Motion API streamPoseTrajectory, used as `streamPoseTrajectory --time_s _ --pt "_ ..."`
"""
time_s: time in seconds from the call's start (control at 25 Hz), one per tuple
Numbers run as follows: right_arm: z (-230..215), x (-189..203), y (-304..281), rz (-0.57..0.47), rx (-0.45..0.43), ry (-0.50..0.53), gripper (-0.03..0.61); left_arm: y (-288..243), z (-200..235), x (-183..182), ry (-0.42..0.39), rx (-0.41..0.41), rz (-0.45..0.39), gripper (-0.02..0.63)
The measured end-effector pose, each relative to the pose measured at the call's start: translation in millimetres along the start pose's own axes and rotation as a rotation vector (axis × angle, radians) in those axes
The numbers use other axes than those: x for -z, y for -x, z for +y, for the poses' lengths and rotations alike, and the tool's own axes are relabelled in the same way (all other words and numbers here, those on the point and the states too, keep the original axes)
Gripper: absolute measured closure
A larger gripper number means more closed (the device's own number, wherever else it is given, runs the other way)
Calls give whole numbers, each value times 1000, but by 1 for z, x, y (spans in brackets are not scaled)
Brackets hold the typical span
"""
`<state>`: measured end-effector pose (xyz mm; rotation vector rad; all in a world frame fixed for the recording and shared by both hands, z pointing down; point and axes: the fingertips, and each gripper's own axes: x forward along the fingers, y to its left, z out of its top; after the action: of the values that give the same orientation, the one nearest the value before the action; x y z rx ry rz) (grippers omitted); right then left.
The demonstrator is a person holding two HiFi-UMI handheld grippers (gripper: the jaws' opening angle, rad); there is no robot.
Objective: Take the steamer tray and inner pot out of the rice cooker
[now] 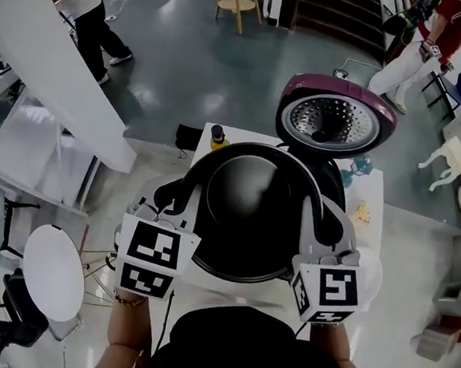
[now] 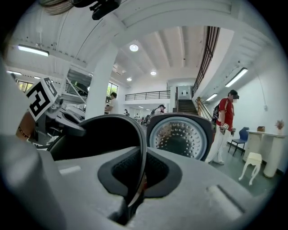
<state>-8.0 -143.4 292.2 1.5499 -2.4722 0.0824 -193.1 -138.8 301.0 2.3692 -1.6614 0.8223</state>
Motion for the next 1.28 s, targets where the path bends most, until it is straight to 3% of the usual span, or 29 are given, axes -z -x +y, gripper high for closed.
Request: streamPoseTrajectory --time_s 0.24,0.52,0.68,0.84,1.04,1.28 --pt "67 15 -25 65 -165 9 560 36 41 58 94 -109 96 595" --pt "128 88 -53 266 -311 -29 560 41 57 153 199 -140 290 595" --pt "146 129 -55 378 -321 14 560 31 47 211 314 -89 373 598" --pt "161 141 -57 404 -319 110 561 27 43 247 410 -65 400 598" --pt "179 159 -60 471 -369 85 561 36 48 268 433 -89 432 600" --pt "196 194 -60 577 -383 71 561 32 47 302 446 -58 494 600"
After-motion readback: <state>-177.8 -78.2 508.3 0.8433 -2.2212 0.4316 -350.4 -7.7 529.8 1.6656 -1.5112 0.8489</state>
